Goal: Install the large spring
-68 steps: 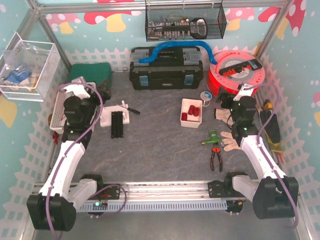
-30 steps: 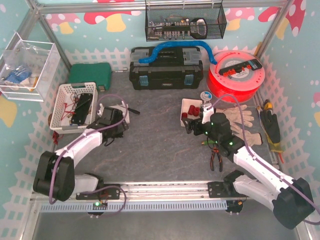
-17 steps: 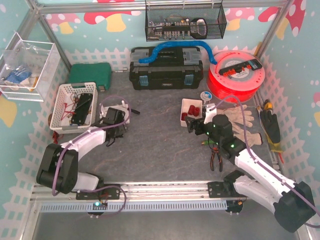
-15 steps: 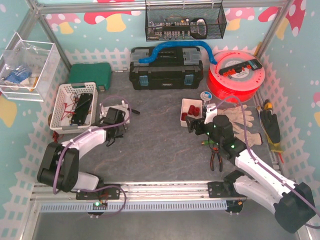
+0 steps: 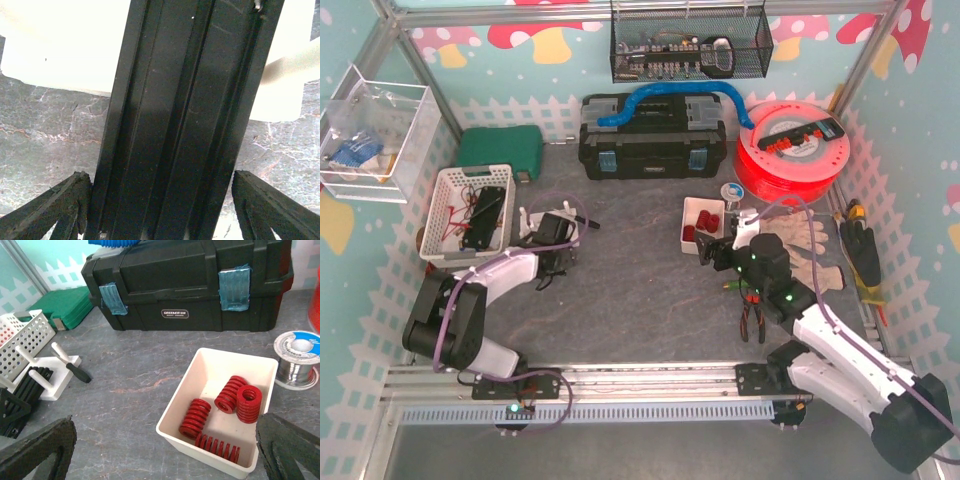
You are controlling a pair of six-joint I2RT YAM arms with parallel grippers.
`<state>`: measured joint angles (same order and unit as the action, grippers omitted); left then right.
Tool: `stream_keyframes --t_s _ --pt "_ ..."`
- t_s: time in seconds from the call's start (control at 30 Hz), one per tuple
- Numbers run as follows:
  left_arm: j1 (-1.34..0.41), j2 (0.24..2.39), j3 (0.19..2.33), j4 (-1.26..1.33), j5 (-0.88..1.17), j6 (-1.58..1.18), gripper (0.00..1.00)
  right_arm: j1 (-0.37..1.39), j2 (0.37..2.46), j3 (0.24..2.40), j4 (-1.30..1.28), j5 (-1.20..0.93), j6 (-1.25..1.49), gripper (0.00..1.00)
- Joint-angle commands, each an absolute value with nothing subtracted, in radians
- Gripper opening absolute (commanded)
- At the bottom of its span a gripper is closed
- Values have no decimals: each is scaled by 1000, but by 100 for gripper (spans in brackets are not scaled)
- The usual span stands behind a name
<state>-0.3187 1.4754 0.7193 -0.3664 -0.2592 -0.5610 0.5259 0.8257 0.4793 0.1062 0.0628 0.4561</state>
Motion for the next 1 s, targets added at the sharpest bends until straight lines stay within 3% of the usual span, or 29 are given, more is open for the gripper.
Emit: stream_keyframes --t_s 0.0,0.23,0.6,0.87,0.97 --pt "-328 1495 749 -370 -271 -536 77 534 778 457 122 109 447 97" --pt "-329 1537 771 -385 -281 -530 76 535 744 445 126 132 453 97" --pt "-349 1439 746 -392 -268 -550 39 534 740 441 129 143 459 97" --pt "-348 1205 758 -425 -328 -591 26 534 743 442 129 147 460 97" --pt "-352 1131 767 -370 -256 -575 24 534 744 439 130 147 460 97"
